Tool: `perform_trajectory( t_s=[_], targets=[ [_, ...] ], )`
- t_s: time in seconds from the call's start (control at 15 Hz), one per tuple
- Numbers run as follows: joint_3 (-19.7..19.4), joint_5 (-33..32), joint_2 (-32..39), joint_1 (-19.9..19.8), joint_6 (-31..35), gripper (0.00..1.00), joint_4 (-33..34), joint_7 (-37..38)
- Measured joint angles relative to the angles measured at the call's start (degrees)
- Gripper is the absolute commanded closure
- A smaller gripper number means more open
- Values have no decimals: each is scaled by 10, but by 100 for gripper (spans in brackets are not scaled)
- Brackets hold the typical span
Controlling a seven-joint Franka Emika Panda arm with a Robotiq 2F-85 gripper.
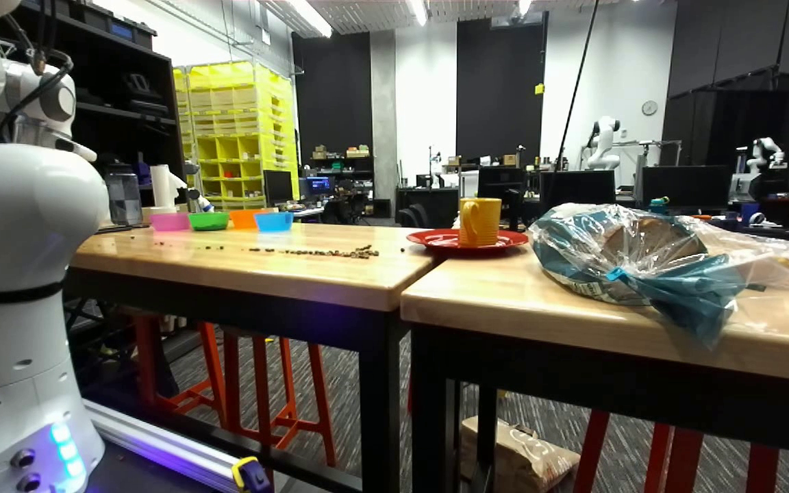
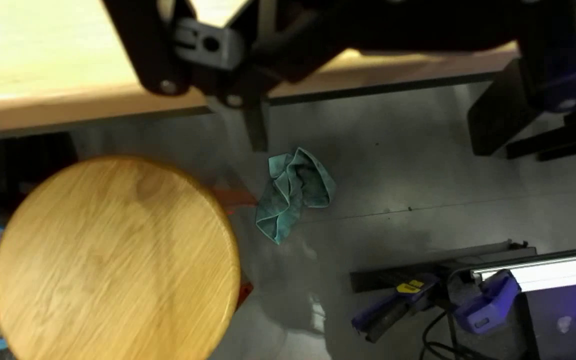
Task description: Move the towel to the right then use it to wipe the counter.
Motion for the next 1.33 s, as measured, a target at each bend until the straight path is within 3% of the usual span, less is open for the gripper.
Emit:
perform_trajectory(
  t_s=[0.87,1.33],
  targets=[
    [9,-11,-77,22,-147,0,8,-363],
    [10,-11,-74,20,-148,0,7,-366]
  ],
)
